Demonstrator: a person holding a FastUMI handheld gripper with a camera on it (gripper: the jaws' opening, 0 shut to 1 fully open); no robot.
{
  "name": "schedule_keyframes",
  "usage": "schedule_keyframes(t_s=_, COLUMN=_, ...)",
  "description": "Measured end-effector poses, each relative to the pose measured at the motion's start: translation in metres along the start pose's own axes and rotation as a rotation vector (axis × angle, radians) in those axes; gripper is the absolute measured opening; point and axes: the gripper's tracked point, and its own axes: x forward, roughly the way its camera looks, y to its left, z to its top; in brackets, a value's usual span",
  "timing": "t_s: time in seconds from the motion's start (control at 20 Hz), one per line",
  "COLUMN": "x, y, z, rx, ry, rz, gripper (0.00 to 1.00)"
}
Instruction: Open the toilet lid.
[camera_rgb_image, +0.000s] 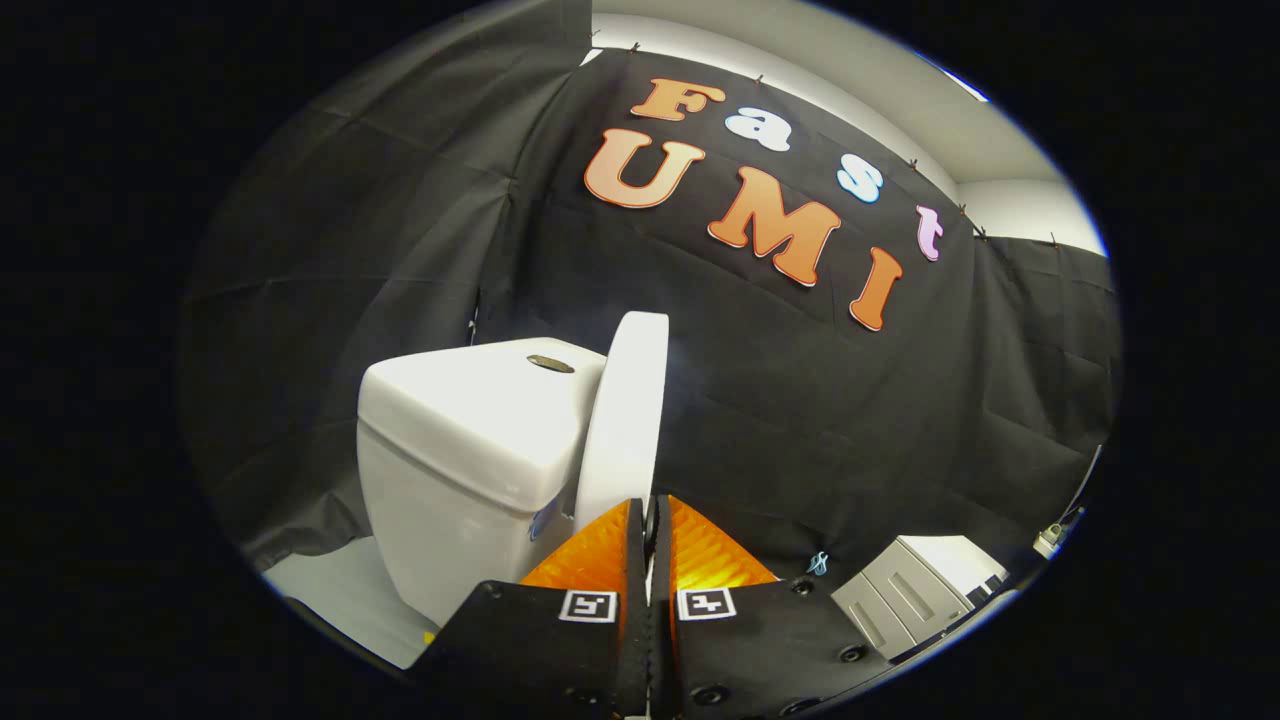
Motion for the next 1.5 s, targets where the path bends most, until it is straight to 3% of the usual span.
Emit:
schedule_keyframes(t_s=0.45, x=0.001, y=0.005, z=-0.002, rx=0.031, ry=0.018, rz=0.017, gripper=0.11)
schedule_keyframes(t_s=0.55, x=0.001, y=0.007, z=-0.002, rx=0.052, ry=0.025, rz=0.036, gripper=0.33)
schedule_keyframes(t_s=0.65, x=-0.002, y=0.011, z=-0.004, rx=0.074, ry=0.041, rz=0.079, gripper=0.33)
schedule_keyframes(t_s=0.8, x=-0.009, y=0.019, z=-0.001, rx=0.134, ry=0.046, rz=0.165, gripper=0.66)
schedule_keyframes(t_s=0.85, x=-0.015, y=0.021, z=0.001, rx=0.155, ry=0.043, rz=0.201, gripper=0.69)
schedule_keyframes(t_s=0.9, x=-0.018, y=0.023, z=0.005, rx=0.180, ry=0.037, rz=0.236, gripper=0.82)
schedule_keyframes(t_s=1.0, x=-0.027, y=0.019, z=0.017, rx=0.217, ry=0.006, rz=0.277, gripper=0.97)
schedule_keyframes(t_s=1.3, x=-0.058, y=-0.034, z=0.060, rx=0.278, ry=-0.102, rz=0.349, gripper=0.98)
schedule_keyframes(t_s=1.5, x=-0.075, y=-0.106, z=0.081, rx=0.334, ry=-0.159, rz=0.363, gripper=0.98)
